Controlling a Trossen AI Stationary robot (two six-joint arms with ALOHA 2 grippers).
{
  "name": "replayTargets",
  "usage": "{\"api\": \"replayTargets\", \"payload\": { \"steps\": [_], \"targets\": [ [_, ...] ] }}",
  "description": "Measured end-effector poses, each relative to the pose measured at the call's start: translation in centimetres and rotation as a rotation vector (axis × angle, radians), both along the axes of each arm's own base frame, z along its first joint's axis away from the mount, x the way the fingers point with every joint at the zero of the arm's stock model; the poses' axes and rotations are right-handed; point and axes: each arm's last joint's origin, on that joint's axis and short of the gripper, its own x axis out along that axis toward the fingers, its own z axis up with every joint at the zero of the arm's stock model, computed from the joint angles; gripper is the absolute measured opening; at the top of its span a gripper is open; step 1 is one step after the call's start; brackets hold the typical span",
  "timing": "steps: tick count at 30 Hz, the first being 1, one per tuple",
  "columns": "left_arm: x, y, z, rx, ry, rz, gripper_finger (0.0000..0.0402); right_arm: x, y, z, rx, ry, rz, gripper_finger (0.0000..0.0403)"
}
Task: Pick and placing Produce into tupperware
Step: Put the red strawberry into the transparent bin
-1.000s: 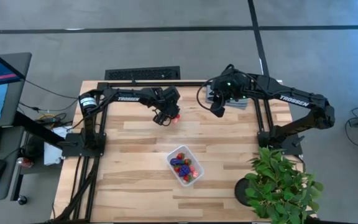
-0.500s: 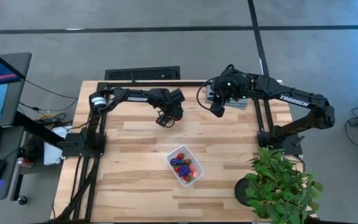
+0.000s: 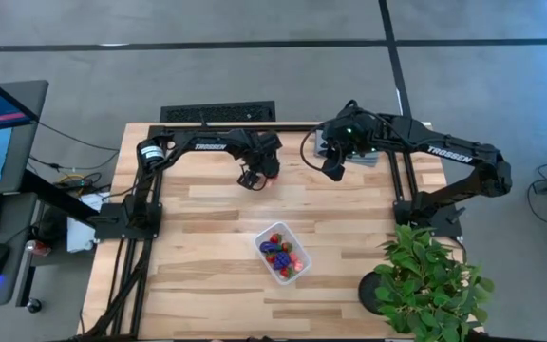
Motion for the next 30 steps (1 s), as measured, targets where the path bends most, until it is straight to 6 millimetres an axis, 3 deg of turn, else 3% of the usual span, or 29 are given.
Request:
{"api": "replayTargets", "payload": {
  "steps": [30],
  "targets": [
    [1.0, -1.0, 0.2, -0.042, -0.079, -0.060, 0.0245, 0.0, -0.1, 0.0, 0.009, -0.010, -0.015, 0.0122]
  ]
}}
